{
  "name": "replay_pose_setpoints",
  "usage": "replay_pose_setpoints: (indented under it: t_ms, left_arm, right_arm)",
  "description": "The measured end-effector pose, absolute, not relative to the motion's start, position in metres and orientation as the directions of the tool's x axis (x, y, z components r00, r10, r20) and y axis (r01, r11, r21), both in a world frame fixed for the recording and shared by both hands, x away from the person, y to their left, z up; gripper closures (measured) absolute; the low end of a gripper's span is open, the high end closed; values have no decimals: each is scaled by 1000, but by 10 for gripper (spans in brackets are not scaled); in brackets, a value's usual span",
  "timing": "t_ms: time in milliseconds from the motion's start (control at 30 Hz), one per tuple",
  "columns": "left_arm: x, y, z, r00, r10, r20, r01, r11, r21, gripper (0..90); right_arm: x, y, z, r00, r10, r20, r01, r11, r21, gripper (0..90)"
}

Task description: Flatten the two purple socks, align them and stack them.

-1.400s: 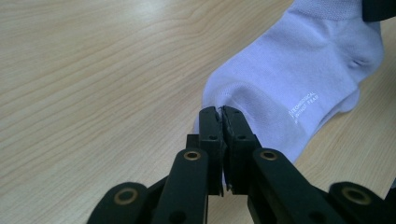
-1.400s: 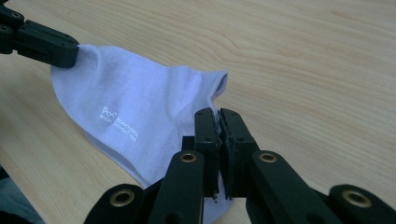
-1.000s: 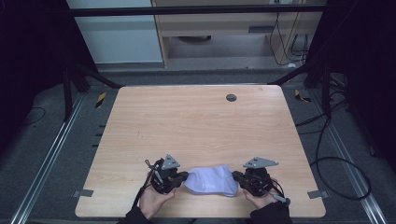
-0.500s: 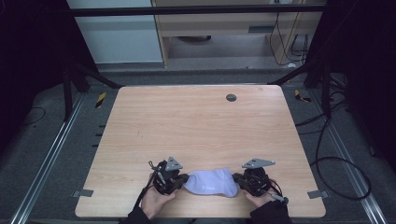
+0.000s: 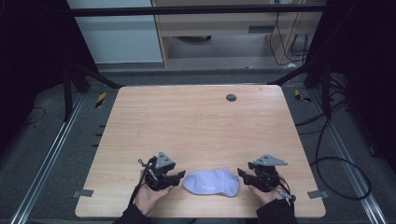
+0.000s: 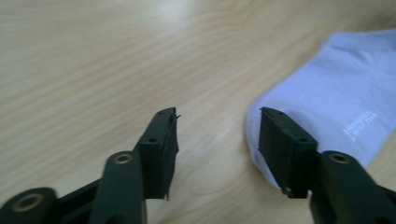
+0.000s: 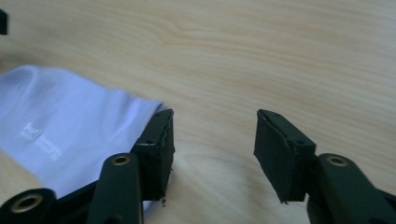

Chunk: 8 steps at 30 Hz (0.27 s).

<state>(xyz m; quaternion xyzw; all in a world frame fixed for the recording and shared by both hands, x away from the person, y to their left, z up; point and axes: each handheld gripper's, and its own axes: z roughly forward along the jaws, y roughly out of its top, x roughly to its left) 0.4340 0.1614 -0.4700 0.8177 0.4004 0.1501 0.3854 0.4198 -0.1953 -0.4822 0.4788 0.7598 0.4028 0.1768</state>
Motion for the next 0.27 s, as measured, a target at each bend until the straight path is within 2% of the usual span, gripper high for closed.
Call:
replay_pose_setpoints:
  t_ms: [267]
  left_arm:
    - [447,200,-463,555,830,-59,541,-306,784,347]
  right_arm:
    - [429,-229,-483,-381,915,128,570,123,813,329]
